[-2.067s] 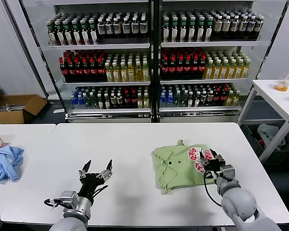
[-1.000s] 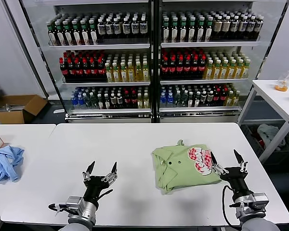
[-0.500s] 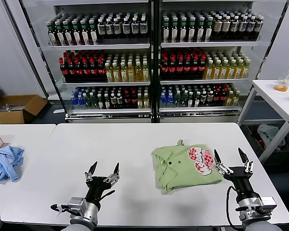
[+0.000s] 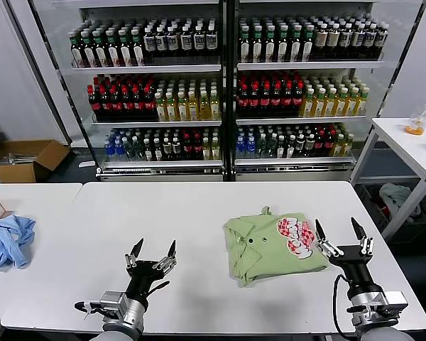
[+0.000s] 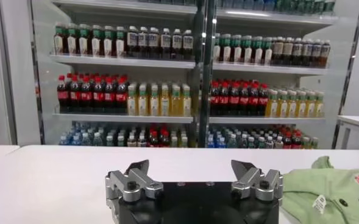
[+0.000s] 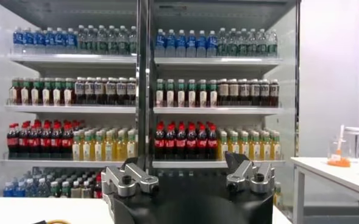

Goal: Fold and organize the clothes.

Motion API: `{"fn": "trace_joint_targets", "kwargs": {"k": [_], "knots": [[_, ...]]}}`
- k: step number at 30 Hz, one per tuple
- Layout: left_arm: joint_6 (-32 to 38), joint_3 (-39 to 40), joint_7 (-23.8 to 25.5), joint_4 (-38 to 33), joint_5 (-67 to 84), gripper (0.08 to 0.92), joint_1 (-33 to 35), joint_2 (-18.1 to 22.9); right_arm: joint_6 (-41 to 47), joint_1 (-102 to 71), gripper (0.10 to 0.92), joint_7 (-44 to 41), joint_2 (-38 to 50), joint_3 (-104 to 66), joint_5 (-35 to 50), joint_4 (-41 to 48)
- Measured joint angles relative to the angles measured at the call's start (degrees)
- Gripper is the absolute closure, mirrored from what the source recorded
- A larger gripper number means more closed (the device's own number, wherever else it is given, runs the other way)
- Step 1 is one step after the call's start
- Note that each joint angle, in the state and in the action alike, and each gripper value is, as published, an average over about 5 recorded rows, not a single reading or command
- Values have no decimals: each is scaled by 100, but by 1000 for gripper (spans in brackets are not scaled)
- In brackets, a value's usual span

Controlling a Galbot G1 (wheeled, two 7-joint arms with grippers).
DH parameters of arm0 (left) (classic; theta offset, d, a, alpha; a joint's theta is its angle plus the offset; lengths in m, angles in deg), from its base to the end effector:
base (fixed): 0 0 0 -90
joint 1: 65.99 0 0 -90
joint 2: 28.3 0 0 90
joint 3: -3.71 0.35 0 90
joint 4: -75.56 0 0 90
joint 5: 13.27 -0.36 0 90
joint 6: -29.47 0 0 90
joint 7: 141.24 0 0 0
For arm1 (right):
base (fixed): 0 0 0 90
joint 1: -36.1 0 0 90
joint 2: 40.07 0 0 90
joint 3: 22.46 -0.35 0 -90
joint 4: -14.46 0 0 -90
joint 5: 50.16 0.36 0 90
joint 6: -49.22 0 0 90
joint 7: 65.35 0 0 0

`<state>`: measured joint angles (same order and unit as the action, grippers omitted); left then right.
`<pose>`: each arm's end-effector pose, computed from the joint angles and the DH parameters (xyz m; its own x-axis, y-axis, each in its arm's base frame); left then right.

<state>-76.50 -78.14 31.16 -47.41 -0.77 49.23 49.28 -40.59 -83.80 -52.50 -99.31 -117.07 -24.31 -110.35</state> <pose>0.2024 -0.0087 -0.2719 -0.9754 0.1235 0.1825 0.1142 0.9916 -0.0607 0.1996 -0.0943 -0.2440 -0.9985 -0.0133 -0.0538 -0.0110 0.9991 -0.0414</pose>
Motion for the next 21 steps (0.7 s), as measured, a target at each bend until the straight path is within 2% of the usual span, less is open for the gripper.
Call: {"fn": "trace_joint_targets", "kwargs": {"k": [21], "knots": [[1,24,41,15,9,177,-72,-15,15,40,203,140,80,62,-258,-80]]}}
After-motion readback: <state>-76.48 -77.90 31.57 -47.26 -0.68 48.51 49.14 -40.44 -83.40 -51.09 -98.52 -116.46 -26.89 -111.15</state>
